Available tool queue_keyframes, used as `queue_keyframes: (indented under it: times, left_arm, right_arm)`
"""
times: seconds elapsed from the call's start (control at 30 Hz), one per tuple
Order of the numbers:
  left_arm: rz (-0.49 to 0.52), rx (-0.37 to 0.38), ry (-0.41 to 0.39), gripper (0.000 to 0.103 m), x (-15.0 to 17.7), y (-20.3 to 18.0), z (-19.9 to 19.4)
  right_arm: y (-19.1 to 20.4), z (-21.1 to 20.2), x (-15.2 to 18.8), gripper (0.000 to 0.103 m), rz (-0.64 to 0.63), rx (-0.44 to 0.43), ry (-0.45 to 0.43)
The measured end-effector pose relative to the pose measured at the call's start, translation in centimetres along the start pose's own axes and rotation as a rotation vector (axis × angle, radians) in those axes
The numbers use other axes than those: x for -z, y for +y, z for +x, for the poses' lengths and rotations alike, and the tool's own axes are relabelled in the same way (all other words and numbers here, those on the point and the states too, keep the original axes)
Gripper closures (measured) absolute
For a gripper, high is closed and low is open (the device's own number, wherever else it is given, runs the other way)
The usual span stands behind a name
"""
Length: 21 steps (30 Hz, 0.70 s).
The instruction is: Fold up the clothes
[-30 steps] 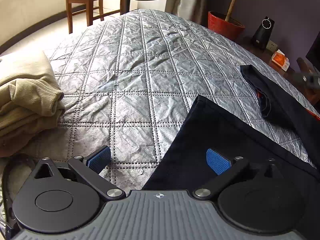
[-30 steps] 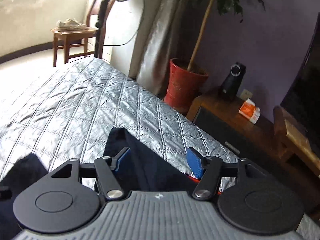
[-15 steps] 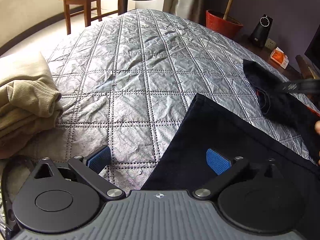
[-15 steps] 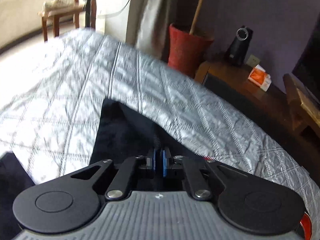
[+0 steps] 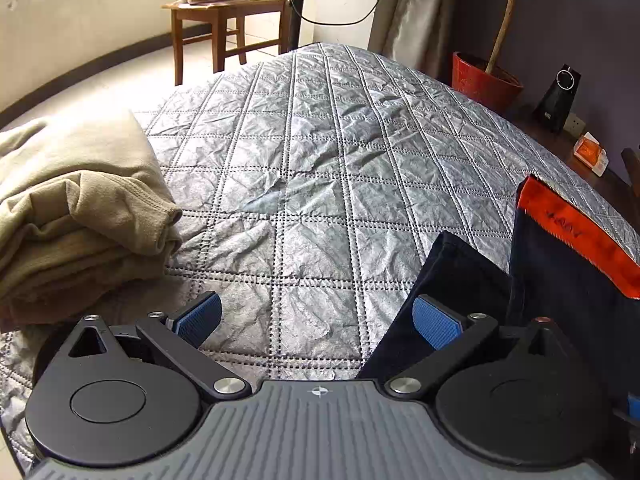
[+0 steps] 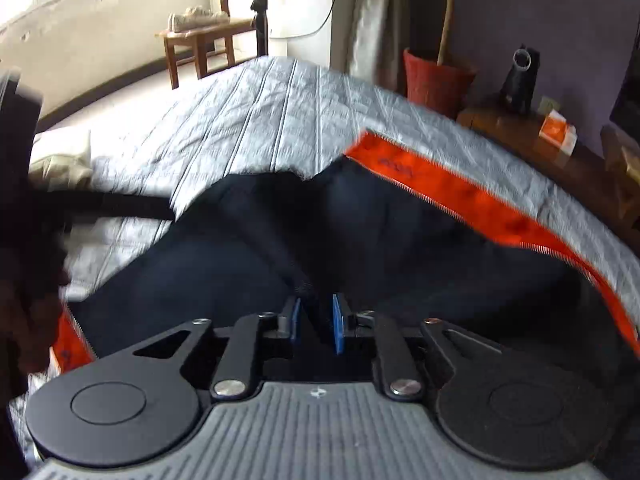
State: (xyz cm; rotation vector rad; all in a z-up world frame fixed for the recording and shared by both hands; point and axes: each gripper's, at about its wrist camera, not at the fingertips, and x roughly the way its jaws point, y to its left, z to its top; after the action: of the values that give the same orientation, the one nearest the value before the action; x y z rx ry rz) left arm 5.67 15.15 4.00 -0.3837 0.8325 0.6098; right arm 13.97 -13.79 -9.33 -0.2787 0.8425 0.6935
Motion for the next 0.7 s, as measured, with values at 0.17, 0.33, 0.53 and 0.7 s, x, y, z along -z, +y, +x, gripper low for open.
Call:
queue_keyframes:
  times: [0.17, 0.33, 0.53, 0.7]
  left_arm:
    - [-0.009, -0.010, -0.013, 0.001, -0.1, 0.0, -0.2]
    - [0.021, 0.003, -0.007, 0.000, 0.1, -0.8, -0.2]
    - [0.028, 0.013, 0.003, 0.001, 0.3, -1.0, 0.1]
    - [0.032, 0.011, 0.008, 0.001, 0.4, -1.0, 0.3]
  right_arm:
    - [-4.2, -2.4, -3.5, 0.069, 0.181, 0.006, -0.155]
    - [-7.8, 2.7, -9.2, 0.035, 0.041, 0.122, -0.108]
    - [-9.2, 9.2, -10.3, 0.032, -0.132, 0.190, 0.068]
    - [-9.4, 10.7, -9.2, 0.014, -0.154, 0.134, 0.114]
